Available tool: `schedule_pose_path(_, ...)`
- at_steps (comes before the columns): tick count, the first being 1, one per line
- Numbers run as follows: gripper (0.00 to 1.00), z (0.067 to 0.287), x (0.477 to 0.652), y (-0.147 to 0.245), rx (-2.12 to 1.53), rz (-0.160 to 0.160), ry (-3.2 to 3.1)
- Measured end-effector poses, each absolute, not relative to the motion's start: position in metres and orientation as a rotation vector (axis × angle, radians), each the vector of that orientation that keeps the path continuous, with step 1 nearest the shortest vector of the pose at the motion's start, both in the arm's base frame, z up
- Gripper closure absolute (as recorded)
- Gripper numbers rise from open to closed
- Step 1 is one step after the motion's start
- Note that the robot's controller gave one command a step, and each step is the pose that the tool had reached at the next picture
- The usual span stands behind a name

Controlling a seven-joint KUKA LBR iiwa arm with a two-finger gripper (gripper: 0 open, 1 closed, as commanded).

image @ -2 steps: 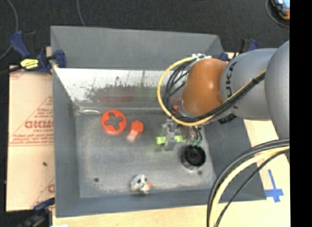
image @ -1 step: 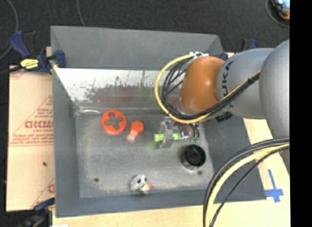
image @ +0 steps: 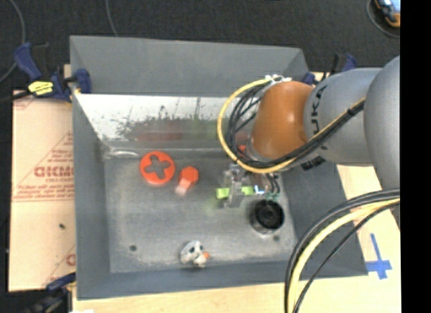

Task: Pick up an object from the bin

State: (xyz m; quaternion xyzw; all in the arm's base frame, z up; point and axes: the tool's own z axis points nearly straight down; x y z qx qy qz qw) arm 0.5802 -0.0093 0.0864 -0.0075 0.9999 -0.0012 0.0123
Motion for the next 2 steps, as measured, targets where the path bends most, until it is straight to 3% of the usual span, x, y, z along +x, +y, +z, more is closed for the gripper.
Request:
schedule_pose_path(1, 1.00, 0.121, 0.593, -0.014, 0.019, 0.001, 3.114)
schedule_pose_path(2, 1.00, 0.088, 0.605, -0.026, 0.017, -0.004, 3.113)
